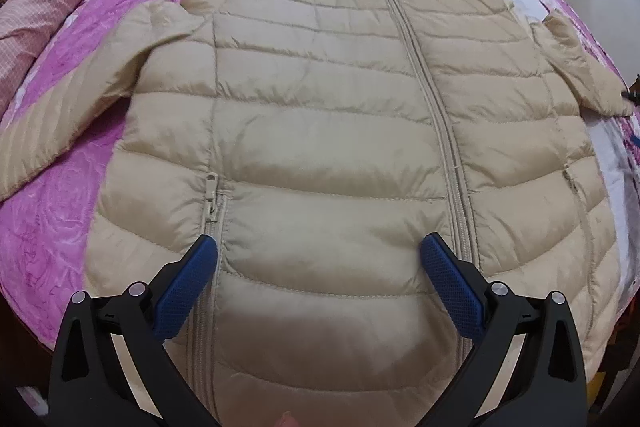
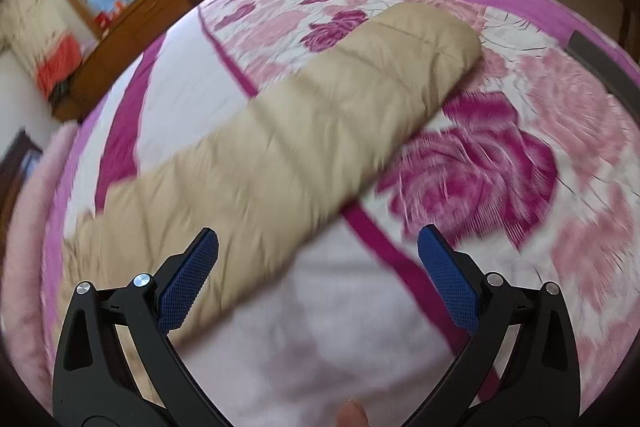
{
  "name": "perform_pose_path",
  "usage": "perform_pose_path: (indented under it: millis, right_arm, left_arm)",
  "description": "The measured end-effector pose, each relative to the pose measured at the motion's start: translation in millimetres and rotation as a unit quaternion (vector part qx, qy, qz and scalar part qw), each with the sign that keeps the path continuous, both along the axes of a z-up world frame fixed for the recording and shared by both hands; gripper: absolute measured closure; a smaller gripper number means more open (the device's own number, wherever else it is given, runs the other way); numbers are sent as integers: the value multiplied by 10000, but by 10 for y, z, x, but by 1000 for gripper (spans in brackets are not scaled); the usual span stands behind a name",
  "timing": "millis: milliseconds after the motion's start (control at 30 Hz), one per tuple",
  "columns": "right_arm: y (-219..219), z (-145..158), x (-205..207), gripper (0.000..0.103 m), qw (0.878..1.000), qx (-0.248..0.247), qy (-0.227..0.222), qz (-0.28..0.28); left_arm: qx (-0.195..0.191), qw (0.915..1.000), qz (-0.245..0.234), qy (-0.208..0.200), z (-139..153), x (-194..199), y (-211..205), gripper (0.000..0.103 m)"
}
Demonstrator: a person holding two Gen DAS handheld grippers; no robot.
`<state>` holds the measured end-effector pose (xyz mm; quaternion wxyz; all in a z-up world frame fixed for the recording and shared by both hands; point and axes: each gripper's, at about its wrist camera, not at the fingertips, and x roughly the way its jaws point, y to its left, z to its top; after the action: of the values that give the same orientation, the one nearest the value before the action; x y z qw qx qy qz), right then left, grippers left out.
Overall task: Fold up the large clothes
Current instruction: 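Grasp the cuff of the sleeve nearest the right tool with the right tool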
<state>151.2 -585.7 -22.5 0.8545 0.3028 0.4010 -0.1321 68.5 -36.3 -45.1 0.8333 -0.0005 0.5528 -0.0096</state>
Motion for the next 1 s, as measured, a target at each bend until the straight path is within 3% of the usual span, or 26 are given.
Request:
perform_pose_path:
  millis: [133,400,533,633,700,767,1000]
  right_arm:
    - [-195,-53,273,3,9995,304,-93,-72]
    - [-362,-331,498,3,9992,368,34,-159]
    - [-278,-314,553,5,9991,83,297,-283]
    - [-64,-244,573,40,9937,-769,728,-357]
    - [67,-197,492,80,9935,-903,634,-270]
    - [155,-162,330,93,9959,-747,448,-245]
    - [227,76,-289,96,9989,-153,-425,-134]
  left_arm:
    - [104,9999,-36,12,-42,-6,-31,5]
    - [128,9999,34,87,-124,27,-33,5]
    - [233,9996,80,140,-146,36,-89,4]
    - [297,9994,90,152,-156,47,-117,4]
    - [290,9994,92,153,-163,52,-115,4]
    - [297,9995,55,125,-165,52,-111,4]
    - [274,9996,-16,-66,-140,-8,-119,5]
